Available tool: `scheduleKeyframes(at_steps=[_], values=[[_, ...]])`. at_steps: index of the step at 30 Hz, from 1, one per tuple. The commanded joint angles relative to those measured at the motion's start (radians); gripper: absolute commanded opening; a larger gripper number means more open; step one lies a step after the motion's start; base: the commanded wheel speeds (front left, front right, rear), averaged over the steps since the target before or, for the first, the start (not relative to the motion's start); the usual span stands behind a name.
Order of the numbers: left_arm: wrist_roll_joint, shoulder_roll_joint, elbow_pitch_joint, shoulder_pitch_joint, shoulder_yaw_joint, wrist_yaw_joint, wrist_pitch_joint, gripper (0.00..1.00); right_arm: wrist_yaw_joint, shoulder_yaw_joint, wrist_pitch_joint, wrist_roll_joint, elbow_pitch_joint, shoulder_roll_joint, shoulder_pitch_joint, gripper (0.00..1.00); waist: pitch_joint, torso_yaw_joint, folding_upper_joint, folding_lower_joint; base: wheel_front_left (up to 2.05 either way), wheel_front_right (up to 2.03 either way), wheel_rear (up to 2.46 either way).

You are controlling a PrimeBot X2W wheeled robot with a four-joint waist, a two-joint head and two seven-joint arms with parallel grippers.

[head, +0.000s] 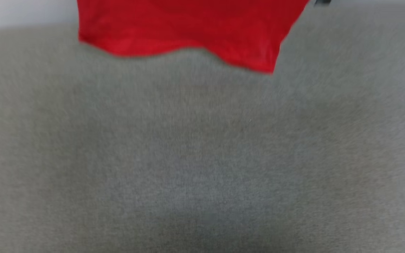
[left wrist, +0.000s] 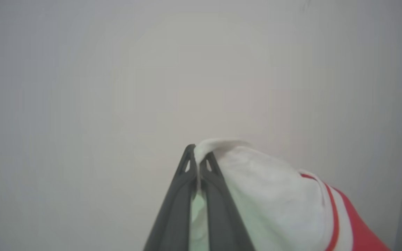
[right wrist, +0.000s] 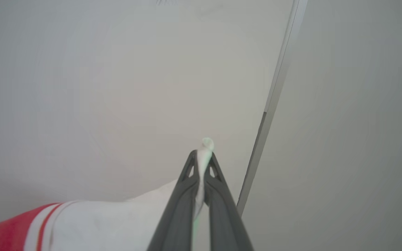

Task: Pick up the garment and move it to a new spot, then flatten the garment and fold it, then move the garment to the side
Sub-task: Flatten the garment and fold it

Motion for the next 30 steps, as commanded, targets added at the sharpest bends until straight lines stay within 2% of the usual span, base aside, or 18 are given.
scheduleKeyframes(at_steps=[1,5,9,11,14,17,21,23,27,30], values=[[0.005,-0.008,0.013,-0.006,0.0,0.012,-0.014,0.0,-0.001,-0.014,-0.006,-0.015,0.006,-0.003,-0.014,0.0,0.215,0.023,0.0,0.0,0.0,0.0,0.0],[0.012,-0.041,0.015,-0.123,0.01,0.039,-0.086,0.0,-0.001,-0.142,-0.008,-0.141,-0.061,-0.075,-0.119,0.0,0.319,0.053,0.0,0.0,0.0,0.0,0.0],[0.012,-0.076,0.026,-0.177,0.016,0.058,-0.17,0.0,-0.001,-0.401,-0.007,-0.359,-0.233,-0.124,-0.095,0.0,0.395,0.098,0.0,0.0,0.0,0.0,0.0],[0.01,-0.092,0.03,-0.215,0.024,0.072,-0.211,0.0,-0.001,-0.558,-0.007,-0.485,-0.336,-0.104,-0.053,0.0,0.416,0.118,0.0,0.0,0.0,0.0,0.0],[0.014,-0.103,0.015,-0.243,0.031,0.071,-0.261,0.0,-0.001,-0.731,-0.007,-0.657,-0.475,-0.035,0.02,0.0,0.436,0.136,0.0,0.0,0.0,0.0,0.0],[0.014,-0.1,-0.012,-0.245,0.052,0.082,-0.277,0.0,-0.001,-0.84,-0.007,-0.777,-0.562,0.03,0.074,0.0,0.451,0.152,0.0,0.0,0.0,0.0,0.0],[0.021,-0.071,-0.052,-0.196,0.08,0.077,-0.28,0.0,-0.001,-0.892,-0.007,-0.855,-0.566,0.101,0.116,0.0,0.463,0.162,0.0,0.0,0.0,0.0,0.0],[0.019,-0.064,-0.067,-0.153,0.094,0.07,-0.279,0.0,-0.001,-0.885,-0.007,-0.869,-0.545,0.118,0.131,0.0,0.461,0.166,0.0,0.0,0.0,0.0,0.0],[0.015,-0.044,-0.066,-0.066,0.12,0.064,-0.28,0.0,-0.001,-0.881,-0.007,-0.835,-0.468,0.13,0.157,0.0,0.437,0.178,0.0,0.0,0.0,0.0,0.0],[0.008,-0.04,-0.043,0.023,0.13,0.052,-0.279,0.0,-0.001,-0.806,-0.007,-0.788,-0.403,0.13,0.19,0.0,0.401,0.185,0.0,0.0,0.0,0.0,0.0]])
